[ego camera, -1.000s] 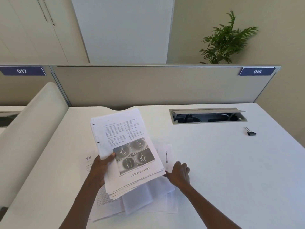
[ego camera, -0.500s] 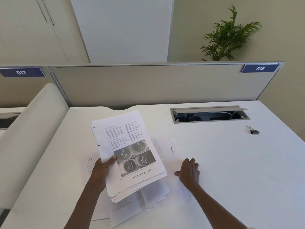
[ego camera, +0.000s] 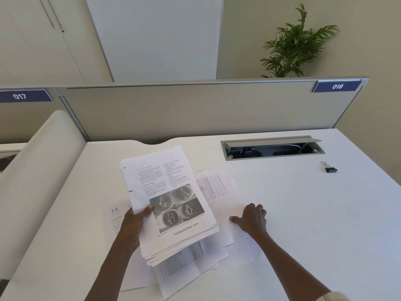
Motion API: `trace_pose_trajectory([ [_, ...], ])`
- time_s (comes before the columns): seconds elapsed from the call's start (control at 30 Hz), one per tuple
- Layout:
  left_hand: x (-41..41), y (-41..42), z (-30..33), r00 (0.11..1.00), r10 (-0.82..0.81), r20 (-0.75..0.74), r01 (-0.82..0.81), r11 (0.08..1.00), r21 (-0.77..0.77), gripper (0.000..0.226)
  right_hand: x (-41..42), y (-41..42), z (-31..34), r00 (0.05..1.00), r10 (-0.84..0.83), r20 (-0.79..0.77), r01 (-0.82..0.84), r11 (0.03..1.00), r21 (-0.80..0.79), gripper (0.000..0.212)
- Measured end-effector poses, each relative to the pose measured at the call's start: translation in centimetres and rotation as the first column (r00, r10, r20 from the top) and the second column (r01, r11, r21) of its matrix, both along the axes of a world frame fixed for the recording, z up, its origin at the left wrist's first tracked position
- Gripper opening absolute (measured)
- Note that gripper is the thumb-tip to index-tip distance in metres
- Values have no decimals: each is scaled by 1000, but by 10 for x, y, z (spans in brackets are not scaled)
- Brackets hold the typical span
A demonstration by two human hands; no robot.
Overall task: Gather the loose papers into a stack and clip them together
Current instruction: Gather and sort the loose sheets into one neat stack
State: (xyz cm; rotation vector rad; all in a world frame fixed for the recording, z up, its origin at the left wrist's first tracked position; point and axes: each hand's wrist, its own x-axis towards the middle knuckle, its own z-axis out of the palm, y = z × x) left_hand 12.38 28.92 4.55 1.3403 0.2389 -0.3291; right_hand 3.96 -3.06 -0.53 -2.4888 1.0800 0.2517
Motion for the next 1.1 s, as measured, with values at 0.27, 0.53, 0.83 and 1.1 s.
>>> trace_pose_trajectory([
  [0.27,-2,-3,-2,999,-31,-15,31,999,-12,23,4,16,7,998,-30,-53,29,999,-24,69],
  [0.53,-2,-4,-3,998,-54,-18,54,998,-20,22,2,15,12,996,-79,-36,82,994,74,41],
  [0.83,0,-7,-7,998,-68,-5,68,996,54,23,-3,27,13,986,-109,129,95,989,112,22],
  [1.1,15,3,-26,1000,-5,24,0,974,226,27,-5,21,52,922,-86,377,75,996,44,21],
])
